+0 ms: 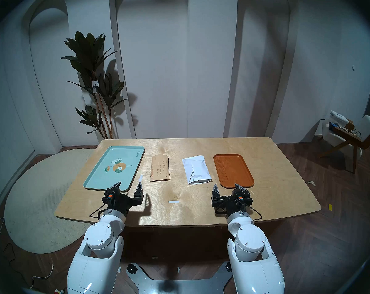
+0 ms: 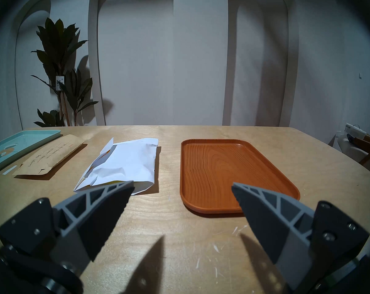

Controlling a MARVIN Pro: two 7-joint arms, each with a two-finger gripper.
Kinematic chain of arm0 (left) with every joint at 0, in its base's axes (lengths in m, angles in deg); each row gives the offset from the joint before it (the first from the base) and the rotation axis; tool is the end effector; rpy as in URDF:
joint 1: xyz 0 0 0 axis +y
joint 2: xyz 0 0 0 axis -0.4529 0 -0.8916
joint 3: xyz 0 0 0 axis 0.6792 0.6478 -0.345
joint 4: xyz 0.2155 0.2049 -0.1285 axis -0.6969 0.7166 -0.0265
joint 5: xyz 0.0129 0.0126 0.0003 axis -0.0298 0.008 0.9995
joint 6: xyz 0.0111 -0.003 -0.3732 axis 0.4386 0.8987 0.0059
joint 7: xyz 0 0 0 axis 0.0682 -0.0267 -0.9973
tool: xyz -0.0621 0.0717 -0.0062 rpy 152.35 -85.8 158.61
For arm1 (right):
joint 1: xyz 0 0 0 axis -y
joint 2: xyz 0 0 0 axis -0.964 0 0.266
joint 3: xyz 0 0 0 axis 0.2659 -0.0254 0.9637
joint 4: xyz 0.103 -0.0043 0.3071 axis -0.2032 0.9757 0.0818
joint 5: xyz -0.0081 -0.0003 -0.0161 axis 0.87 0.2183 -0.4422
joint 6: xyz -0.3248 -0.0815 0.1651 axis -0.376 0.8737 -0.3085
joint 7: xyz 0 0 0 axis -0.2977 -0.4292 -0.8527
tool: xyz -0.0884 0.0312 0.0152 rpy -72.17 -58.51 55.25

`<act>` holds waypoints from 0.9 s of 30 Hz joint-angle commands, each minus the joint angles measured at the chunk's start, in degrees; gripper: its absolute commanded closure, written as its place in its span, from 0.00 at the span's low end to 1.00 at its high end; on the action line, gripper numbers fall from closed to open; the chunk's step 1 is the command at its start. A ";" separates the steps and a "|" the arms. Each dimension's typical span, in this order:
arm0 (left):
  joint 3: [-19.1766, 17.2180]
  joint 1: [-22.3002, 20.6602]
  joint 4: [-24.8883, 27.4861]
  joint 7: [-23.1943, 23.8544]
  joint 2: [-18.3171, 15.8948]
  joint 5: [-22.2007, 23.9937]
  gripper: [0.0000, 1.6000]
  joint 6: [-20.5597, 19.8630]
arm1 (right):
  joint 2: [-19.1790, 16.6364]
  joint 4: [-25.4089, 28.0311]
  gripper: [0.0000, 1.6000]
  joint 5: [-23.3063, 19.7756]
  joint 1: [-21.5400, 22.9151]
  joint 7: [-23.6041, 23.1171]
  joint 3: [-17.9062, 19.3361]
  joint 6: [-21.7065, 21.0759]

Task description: Sort the mail into the trays, one tray per recipient

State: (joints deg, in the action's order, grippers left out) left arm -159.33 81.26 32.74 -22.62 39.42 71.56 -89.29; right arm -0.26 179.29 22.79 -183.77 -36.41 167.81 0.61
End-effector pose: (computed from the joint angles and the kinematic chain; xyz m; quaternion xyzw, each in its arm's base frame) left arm 0.3790 -0.0036 -0.3871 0.7564 -0.0046 0.6540 0.0124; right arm 0.3713 -0.0101 -0.3982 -0.7611 0.0031 -0.6486 0.0072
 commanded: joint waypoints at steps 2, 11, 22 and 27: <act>-0.01 -0.36 0.94 -0.01 0.00 0.00 0.00 0.24 | 2.53 4.31 0.00 -4.18 3.50 -1.05 -0.45 -1.48; 0.00 -0.55 0.43 0.00 0.00 0.01 0.00 0.26 | 2.59 9.23 0.00 -7.27 9.07 -1.79 -3.01 1.54; 0.00 -0.59 0.46 0.00 -0.01 0.01 0.00 0.33 | 3.05 14.85 0.00 -15.96 15.56 0.95 -5.02 -7.95; 0.00 -0.59 0.46 0.00 -0.01 0.02 0.00 0.34 | 3.36 14.99 0.00 -22.57 18.10 3.47 -4.96 -13.46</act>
State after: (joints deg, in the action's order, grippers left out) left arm -159.31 81.21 32.09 -22.62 39.40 71.58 -89.28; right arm 2.17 191.95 7.12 -171.45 -35.40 162.99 -7.35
